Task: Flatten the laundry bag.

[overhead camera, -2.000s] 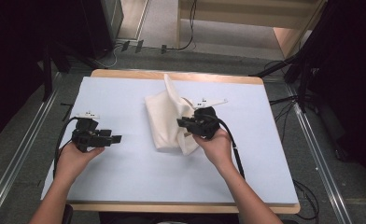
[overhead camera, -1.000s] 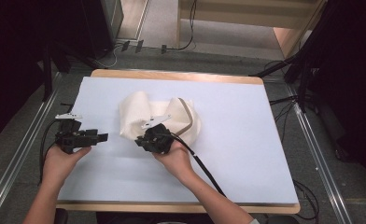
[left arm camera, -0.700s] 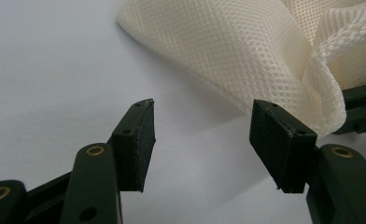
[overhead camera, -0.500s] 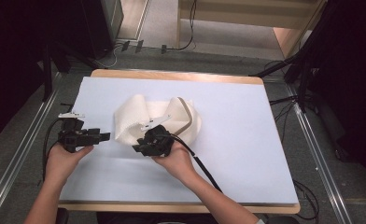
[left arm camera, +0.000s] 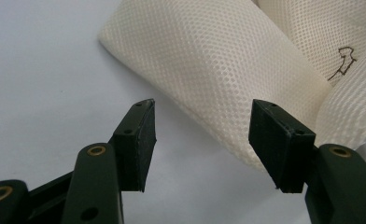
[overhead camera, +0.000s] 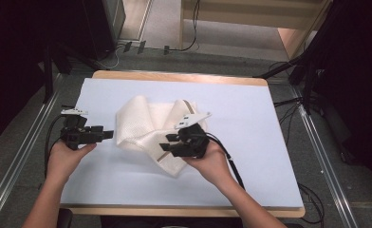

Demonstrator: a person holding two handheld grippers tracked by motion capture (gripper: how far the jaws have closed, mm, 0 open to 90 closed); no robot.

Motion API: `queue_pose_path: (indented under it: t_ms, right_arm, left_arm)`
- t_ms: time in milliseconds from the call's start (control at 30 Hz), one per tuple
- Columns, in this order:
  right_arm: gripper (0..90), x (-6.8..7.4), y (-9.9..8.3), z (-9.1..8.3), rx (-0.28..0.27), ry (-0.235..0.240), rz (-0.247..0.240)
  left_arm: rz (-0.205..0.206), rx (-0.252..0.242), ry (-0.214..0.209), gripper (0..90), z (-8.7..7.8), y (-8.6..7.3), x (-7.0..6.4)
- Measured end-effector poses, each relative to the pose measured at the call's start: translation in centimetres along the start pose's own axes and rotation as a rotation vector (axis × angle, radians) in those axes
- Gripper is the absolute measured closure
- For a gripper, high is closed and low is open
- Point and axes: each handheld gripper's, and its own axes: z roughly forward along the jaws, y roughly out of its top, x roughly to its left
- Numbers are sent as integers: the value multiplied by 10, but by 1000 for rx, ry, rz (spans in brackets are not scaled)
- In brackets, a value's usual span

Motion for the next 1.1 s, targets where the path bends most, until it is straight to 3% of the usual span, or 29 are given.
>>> queue_pose_path:
  t_ms: [33,100,133,233,333,367,400,500,567,733,767,867,900,933,967,1000,1100]
  right_arm:
    - [619,0,0,0,0,0,0]
    - [617,-11,-3,-11,-15,-37,15]
    - [614,-25,-8,-21,-25,-78,39]
    - [614,-35,-10,-28,-34,-115,50]
    - [594,-60,-15,-36,-46,-165,107]
    - [594,-60,-15,-36,-46,-165,107]
    - [574,-71,-18,-35,-45,-194,119]
    - [545,-82,-20,-31,-48,-203,140]
    - [463,-94,-22,-21,-41,-223,167]
    - [410,-105,-24,-3,-31,-241,186]
    - [416,-106,-24,-1,-22,-238,198]
    - [565,-109,-28,11,43,-244,199]
    - [565,-109,-28,11,43,-244,199]
    - [698,-108,-31,12,76,-240,191]
    - [698,-108,-31,12,76,-240,191]
    - [780,-107,-33,11,93,-219,197]
    - [800,-102,-33,4,94,-212,189]
  left_arm:
    - [2,1,-1,423,0,1,0]
    - [3,6,-4,423,3,5,2]
    - [5,6,-1,424,4,7,3]
    - [-6,4,-9,424,10,16,7]
    - [-1,19,3,421,18,23,10]
    - [-4,21,2,421,21,25,12]
    - [-4,25,3,417,24,26,13]
    - [-5,38,4,413,34,29,17]
    - [-9,40,0,409,39,30,18]
    - [10,46,9,405,43,30,14]
    - [12,45,7,404,43,30,13]
    - [24,45,6,401,43,31,10]
    - [28,43,5,401,43,31,8]
    - [36,43,5,398,42,31,7]
    - [36,43,5,398,42,31,7]
    - [37,43,7,397,42,31,6]
    - [29,35,8,395,37,30,8]
